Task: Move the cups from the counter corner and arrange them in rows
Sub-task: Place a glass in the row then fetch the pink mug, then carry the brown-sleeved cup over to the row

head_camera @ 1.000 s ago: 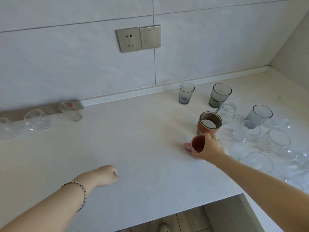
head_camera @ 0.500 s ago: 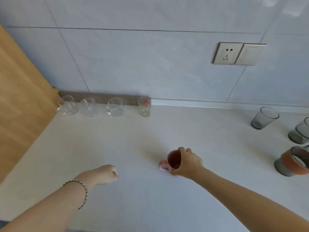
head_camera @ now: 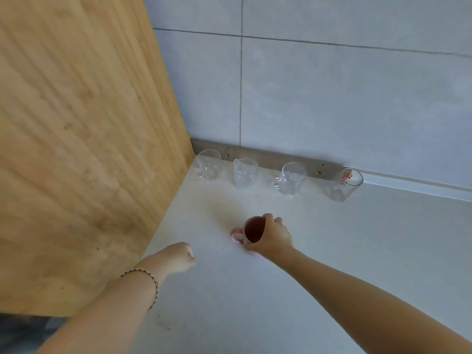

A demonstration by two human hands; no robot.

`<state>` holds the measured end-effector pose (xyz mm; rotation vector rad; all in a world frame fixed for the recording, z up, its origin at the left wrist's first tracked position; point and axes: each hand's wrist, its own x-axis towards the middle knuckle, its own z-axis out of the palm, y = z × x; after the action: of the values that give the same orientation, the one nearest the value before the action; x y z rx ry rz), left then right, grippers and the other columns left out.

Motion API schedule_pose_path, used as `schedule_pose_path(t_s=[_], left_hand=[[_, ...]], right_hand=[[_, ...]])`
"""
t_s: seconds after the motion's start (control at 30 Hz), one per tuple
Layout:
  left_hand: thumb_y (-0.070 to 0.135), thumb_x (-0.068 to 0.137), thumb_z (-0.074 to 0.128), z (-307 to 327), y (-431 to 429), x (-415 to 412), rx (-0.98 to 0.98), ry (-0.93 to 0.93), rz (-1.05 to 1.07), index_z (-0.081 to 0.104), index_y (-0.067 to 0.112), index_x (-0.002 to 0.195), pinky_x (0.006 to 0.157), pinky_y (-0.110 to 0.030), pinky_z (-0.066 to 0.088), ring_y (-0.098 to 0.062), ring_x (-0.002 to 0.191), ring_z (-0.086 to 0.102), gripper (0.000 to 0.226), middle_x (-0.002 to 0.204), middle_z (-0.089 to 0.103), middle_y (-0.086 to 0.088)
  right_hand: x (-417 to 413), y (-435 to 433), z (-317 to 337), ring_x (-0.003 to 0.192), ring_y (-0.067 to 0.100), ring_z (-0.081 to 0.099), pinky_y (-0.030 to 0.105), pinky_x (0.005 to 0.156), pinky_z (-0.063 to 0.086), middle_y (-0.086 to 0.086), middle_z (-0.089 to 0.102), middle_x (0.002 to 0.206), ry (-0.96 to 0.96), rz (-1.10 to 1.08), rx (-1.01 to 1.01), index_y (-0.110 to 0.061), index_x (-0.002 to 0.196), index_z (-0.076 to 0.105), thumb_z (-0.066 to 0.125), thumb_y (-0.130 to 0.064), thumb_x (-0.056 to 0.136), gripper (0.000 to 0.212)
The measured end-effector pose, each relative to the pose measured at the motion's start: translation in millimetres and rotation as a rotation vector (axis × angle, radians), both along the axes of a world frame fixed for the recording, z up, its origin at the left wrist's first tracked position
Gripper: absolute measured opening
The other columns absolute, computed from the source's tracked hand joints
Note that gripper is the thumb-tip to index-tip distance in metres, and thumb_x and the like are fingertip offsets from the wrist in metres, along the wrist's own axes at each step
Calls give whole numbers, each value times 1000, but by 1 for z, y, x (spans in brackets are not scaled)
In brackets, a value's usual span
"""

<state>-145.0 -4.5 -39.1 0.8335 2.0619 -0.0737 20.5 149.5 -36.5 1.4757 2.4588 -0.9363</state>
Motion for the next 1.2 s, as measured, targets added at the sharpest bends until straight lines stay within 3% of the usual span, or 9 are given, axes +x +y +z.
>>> schedule_pose_path(t_s=[0.2, 0.4, 0.53, 0.67, 0.73, 0.83, 0.93, 1.07, 1.2], left_hand=[[11, 85, 38, -12, -13, -37, 34, -32, 79, 27, 27, 57, 48, -25, 16, -12, 51, 23, 33, 61, 28, 3], [14, 87, 39, -24, -24, -52, 35, -52, 88, 26, 28, 58, 50, -23, 17, -10, 52, 23, 35, 63, 26, 5], [15, 87, 40, -30, -24, -56, 44, -52, 71, 25, 29, 58, 50, -23, 17, -9, 53, 23, 36, 63, 25, 6], [13, 87, 40, -33, -14, -51, 49, -57, 40, 25, 28, 57, 49, -22, 16, -9, 51, 22, 36, 61, 25, 5], [13, 84, 40, -35, -5, -46, 46, -48, 24, 26, 28, 56, 49, -23, 17, -11, 51, 23, 35, 61, 26, 5], [14, 81, 40, -34, 18, -31, 63, -14, -61, 28, 27, 56, 51, -24, 18, -15, 56, 28, 31, 64, 31, 5], [13, 81, 41, -31, 55, -7, 87, -4, -178, 30, 25, 57, 51, -25, 18, -19, 64, 32, 29, 72, 38, 0], [13, 82, 41, -28, 112, 48, 97, -41, -360, 29, 27, 55, 48, -24, 18, -11, 49, 25, 33, 60, 31, 3], [18, 86, 42, -22, 166, 127, 125, -65, -570, 30, 30, 57, 51, -21, 18, -13, 58, 30, 33, 70, 33, 3]], right_hand=[[-112, -10, -9, 118, 28, 48, 38, 91, 50, 9, 43, 125, 105, -60, -57, -14, 130, 35, 78, -43, 66, 82], [-167, -18, -11, 122, 32, 44, 43, 97, 50, 13, 33, 132, 200, -117, -187, -14, 140, 25, 77, -27, 73, 86], [-164, -13, -14, 100, 26, 50, 29, 77, 49, 14, 37, 130, 244, -65, -352, -8, 138, 26, 72, -13, 77, 77], [-125, 0, -26, 110, 21, 51, 27, 84, 45, 10, 48, 124, 153, 13, -454, -4, 143, 32, 69, -7, 81, 72], [-93, 10, -31, 99, 16, 51, 26, 86, 46, 8, 53, 117, 96, 22, -427, -5, 134, 48, 67, -7, 82, 56], [-38, 28, -32, 107, 21, 58, 27, 91, 47, 10, 59, 128, -25, 15, -402, -8, 123, 60, 65, -12, 84, 39], [24, 46, -25, 123, 23, 52, 27, 99, 43, 8, 52, 135, -118, -20, -375, -11, 125, 58, 61, -18, 87, 39], [114, 66, -11, 128, 21, 47, 26, 103, 38, 7, 48, 138, -180, -122, -330, -12, 129, 55, 57, -23, 91, 39], [214, 84, 8, 134, 21, 41, 28, 108, 34, 7, 42, 144, -213, -211, -282, -12, 134, 50, 52, -26, 94, 42]])
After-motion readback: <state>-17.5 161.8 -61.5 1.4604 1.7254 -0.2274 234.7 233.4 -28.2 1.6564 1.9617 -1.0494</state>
